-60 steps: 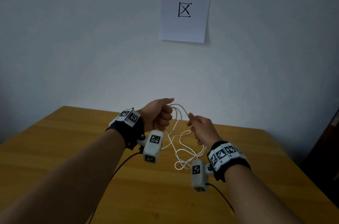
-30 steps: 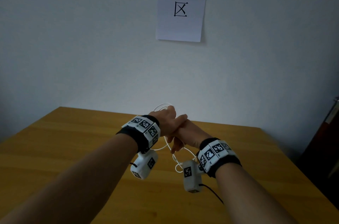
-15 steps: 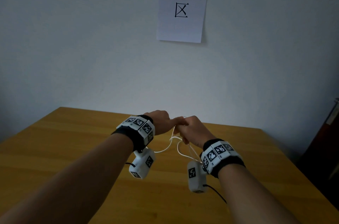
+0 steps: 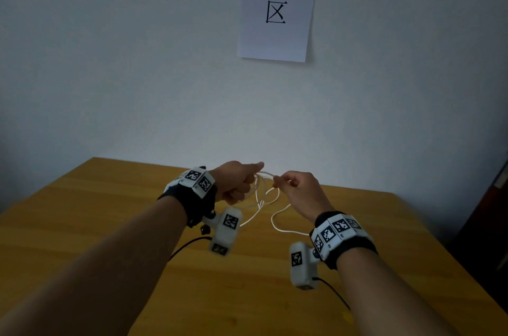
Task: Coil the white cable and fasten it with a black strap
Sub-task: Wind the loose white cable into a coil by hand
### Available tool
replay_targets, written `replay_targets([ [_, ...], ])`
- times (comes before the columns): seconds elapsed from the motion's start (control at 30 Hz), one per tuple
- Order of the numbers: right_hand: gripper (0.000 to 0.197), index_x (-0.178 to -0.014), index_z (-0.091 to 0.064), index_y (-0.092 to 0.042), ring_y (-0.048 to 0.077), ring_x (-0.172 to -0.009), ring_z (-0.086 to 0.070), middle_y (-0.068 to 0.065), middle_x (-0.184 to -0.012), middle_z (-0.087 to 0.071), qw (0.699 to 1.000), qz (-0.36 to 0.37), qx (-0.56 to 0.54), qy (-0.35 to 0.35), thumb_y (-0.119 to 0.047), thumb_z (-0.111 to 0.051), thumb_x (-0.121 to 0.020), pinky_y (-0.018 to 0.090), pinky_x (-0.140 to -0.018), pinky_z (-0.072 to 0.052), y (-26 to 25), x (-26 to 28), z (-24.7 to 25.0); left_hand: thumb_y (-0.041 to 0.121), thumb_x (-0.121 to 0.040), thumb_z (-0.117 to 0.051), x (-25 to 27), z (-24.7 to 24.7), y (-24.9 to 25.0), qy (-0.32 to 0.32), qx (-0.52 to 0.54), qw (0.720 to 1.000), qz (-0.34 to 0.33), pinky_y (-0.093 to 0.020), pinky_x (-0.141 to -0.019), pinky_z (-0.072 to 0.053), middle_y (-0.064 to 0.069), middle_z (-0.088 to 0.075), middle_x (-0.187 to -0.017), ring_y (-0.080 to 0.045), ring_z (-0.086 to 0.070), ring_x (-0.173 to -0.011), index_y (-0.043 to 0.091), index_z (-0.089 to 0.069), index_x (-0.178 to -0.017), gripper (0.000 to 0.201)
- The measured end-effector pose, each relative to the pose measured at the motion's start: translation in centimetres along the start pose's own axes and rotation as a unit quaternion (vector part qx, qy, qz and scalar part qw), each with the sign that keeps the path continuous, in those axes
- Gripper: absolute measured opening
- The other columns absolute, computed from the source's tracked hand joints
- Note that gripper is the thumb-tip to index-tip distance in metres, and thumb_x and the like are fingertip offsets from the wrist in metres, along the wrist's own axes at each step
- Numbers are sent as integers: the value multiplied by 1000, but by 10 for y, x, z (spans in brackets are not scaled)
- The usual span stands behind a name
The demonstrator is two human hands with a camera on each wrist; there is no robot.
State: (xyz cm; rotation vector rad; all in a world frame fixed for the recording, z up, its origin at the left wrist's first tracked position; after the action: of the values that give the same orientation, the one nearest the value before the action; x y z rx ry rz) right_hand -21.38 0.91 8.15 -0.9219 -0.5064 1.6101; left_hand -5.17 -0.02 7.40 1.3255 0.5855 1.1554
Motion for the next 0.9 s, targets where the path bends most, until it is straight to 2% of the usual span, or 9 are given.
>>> replay_targets([
  [0.1,46,-76,-76,-21,7,-41,-35,-10,-45,-45,999,-2,-32,14,-54,-55,-99,26,-51,-33,2,2,-2,47,-97,-39,3,-11,12,-69,160,984,-29,-25,-44,-10,7,-18,-46,-11,-15,-38,25,-19,-58,50],
  [0.2,53,-71,-73,-21,14,-46,-41,-6,-49,-46,998,3,-59,3,-56,-47,-102,27,-50,-36,0,3,-15,39,-93,-42,6,-24,29,-141,312,938,-54,-25,-43,-12,6,-14,-53,-11,-15,-41,25,-19,-64,40],
  [0.37,47,-58,-57,-12,13,-39,-50,3,-46,-55,996,27,-69,-40,-19,-46,-103,31,-51,-43,-11,2,-28,33,-91,-46,9,-34,50,-149,405,896,-103,-29,-52,-29,-3,-47,-62,-20,-40,-47,19,-34,-65,31],
  [0.47,41,-70,-68,-3,24,-52,-68,15,-60,-70,995,36,-48,-84,-30,-54,-97,34,-60,-56,-12,3,-39,30,-92,-43,10,-35,58,-142,412,889,-140,-40,-74,-47,-16,-71,-98,-36,-65,-78,19,-30,-68,30],
  [0.53,25,-83,-73,-4,31,-63,-74,20,-72,-75,992,40,-49,-107,-23,-59,-92,40,-64,-61,-11,4,-45,27,-93,-40,12,-32,64,-132,411,885,-174,-47,-95,-47,-25,-66,-120,-45,-64,-107,22,-22,-73,27],
  [0.6,15,-87,-75,-2,23,-59,-72,22,-75,-75,991,32,-46,-124,-9,-62,-90,31,-58,-59,-12,6,-49,22,-93,-39,11,-24,66,-91,408,886,-199,-52,-106,-41,-30,-62,-125,-47,-60,-114,19,-24,-78,22],
  [0.7,13,-87,-75,-7,14,-57,-68,21,-78,-76,988,8,-32,-151,-3,-63,-88,22,-55,-54,-15,10,-51,20,-94,-40,8,-13,64,-6,351,911,-216,-49,-107,-40,-29,-62,-125,-42,-61,-115,16,-37,-88,7],
  [0.8,14,-93,-71,-8,17,-52,-65,18,-73,-73,980,-43,-19,-192,-2,-60,-90,21,-50,-52,-12,15,-53,14,-87,-52,8,1,63,112,240,932,-245,-39,-87,-54,-35,-62,-117,-42,-64,-108,6,-47,-79,12],
  [0.9,17,-98,-72,-14,16,-47,-59,7,-68,-72,979,-53,5,-199,-6,-66,-84,25,-51,-52,-6,18,-51,48,-76,-59,4,4,56,180,-50,952,-244,-49,-85,-54,-20,-70,-102,-32,-68,-96,7,-51,-83,43],
])
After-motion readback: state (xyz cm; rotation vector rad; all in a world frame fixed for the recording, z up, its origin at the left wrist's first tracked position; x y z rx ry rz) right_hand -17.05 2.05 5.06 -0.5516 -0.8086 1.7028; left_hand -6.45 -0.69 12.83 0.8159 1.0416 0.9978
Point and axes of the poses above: each hand's wrist, its own x-axis away from the middle knuckle, its own z-axis out of the back of the hand, y = z × x, the point moved 8 cm from there along -x, towards the middle knuckle
